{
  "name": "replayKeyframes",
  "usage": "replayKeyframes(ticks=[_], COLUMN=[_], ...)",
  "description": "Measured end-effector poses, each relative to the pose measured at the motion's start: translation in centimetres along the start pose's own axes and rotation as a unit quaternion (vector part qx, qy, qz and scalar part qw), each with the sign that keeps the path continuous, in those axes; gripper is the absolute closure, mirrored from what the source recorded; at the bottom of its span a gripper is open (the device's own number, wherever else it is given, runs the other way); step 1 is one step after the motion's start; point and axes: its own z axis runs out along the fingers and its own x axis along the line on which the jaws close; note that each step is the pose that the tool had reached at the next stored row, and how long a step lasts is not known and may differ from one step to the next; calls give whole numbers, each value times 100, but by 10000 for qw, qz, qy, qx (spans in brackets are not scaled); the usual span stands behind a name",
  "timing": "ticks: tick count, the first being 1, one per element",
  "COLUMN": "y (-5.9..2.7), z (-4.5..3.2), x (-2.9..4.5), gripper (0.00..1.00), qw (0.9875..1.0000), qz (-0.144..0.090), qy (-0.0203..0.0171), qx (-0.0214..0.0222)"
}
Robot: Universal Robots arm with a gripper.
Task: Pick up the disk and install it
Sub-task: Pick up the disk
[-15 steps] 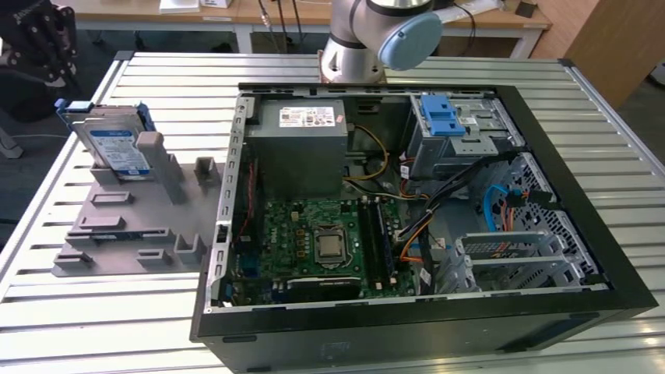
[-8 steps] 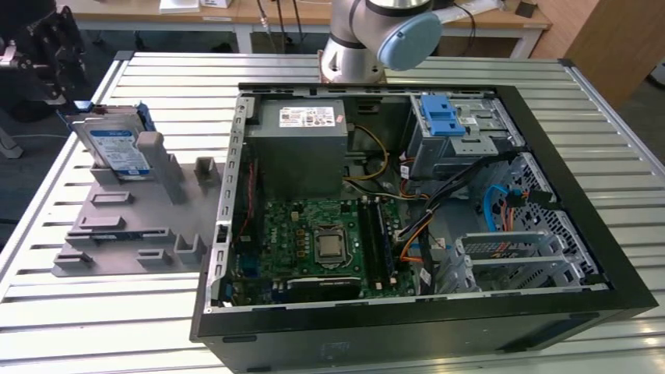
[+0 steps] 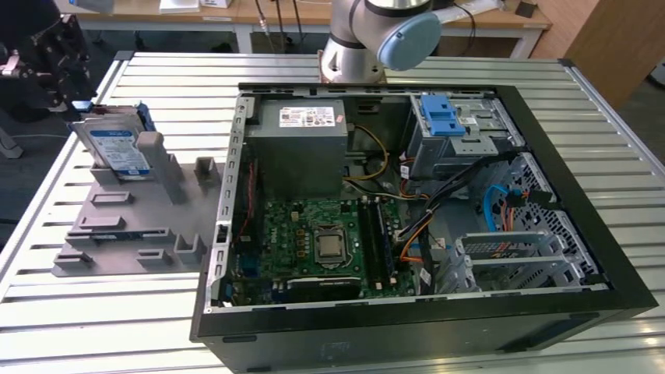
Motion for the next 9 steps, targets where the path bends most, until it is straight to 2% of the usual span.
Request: replayKeyframes(ticks=[9], y=[19], z=[164], x=[4], gripper=[41], qw=[10000], qz=[1], qy=[0], qx=[0])
